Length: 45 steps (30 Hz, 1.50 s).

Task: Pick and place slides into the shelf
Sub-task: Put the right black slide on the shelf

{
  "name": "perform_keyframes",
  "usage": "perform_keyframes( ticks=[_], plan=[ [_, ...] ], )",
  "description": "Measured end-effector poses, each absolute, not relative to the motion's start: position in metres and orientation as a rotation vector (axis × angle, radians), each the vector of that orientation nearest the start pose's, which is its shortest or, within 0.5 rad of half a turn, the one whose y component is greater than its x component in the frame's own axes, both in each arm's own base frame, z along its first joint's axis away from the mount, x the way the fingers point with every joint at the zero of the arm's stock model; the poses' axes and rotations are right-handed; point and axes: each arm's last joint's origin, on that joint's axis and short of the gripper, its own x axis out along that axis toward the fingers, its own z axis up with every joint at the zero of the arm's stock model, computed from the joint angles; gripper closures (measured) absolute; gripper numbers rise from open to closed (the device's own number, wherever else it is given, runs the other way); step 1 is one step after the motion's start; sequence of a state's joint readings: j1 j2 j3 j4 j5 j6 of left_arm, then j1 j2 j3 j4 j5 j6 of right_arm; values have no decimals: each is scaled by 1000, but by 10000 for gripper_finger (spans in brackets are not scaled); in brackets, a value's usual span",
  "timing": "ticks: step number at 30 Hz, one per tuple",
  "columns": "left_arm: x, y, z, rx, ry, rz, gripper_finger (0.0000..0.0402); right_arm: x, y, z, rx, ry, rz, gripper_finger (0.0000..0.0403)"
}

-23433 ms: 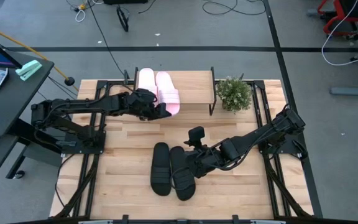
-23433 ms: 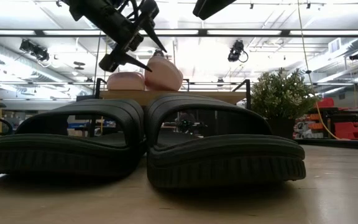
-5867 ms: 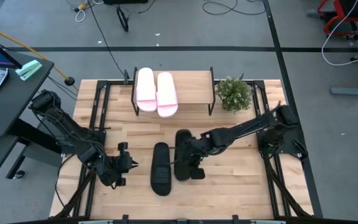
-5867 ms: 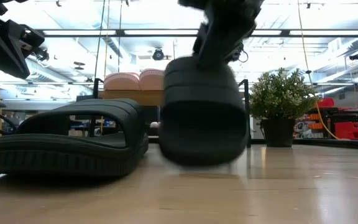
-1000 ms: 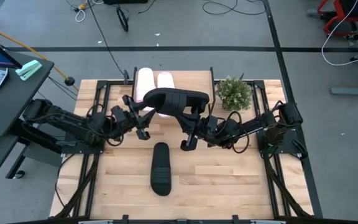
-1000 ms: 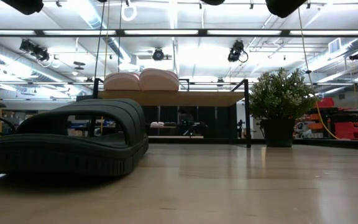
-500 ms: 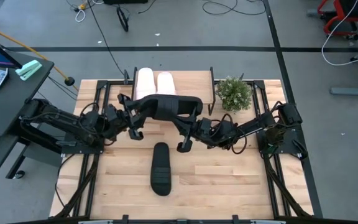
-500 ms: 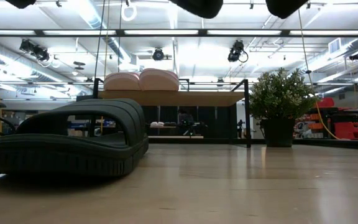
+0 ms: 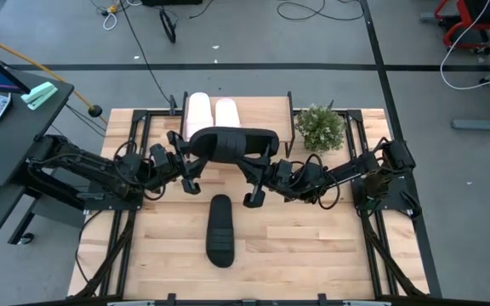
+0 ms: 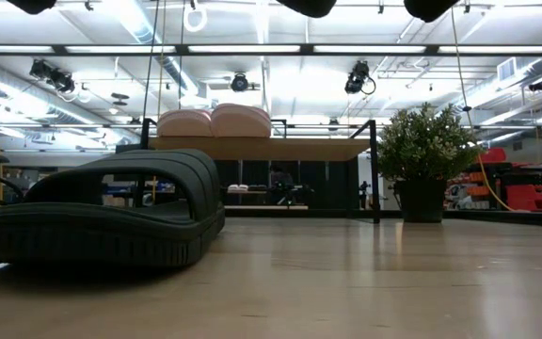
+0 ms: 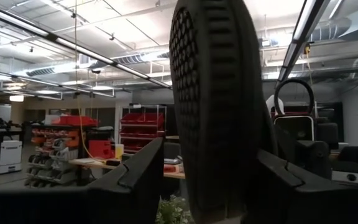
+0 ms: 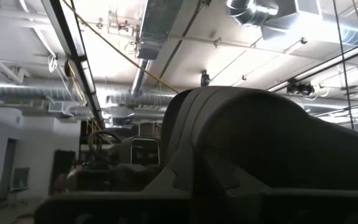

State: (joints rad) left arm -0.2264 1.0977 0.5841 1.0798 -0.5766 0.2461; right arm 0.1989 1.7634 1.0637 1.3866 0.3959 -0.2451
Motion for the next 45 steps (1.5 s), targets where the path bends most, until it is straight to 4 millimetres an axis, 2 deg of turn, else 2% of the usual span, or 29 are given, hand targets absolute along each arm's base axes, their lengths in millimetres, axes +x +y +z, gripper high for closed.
perform_keyframes(
  ticks=[5, 8, 11, 17, 30, 36, 39, 45],
  plan=[
    [218, -34, 320, 17, -476, 404, 243, 365, 62, 310, -41, -621, -259, 393],
    [218, -34, 320, 52, -469, 418, 290, 367, 63, 308, -51, -600, -252, 391],
    [218, -33, 320, 89, -461, 436, 337, 369, 63, 306, -56, -562, -245, 371],
    [218, -34, 318, 127, -428, 434, 337, 372, 63, 302, -77, -502, -239, 327],
    [197, -15, 324, 113, -316, 388, 337, 372, 64, 301, -116, -426, -220, 255],
    [194, -5, 331, 98, -256, 343, 337, 357, 61, 322, -134, -322, -206, 230],
    [198, 0, 340, 86, -167, 262, 337, 345, 60, 332, -162, -238, -184, 226],
    [202, 15, 368, 119, 18, 212, 337, 318, 58, 346, -156, -72, -152, 228]
  ],
)
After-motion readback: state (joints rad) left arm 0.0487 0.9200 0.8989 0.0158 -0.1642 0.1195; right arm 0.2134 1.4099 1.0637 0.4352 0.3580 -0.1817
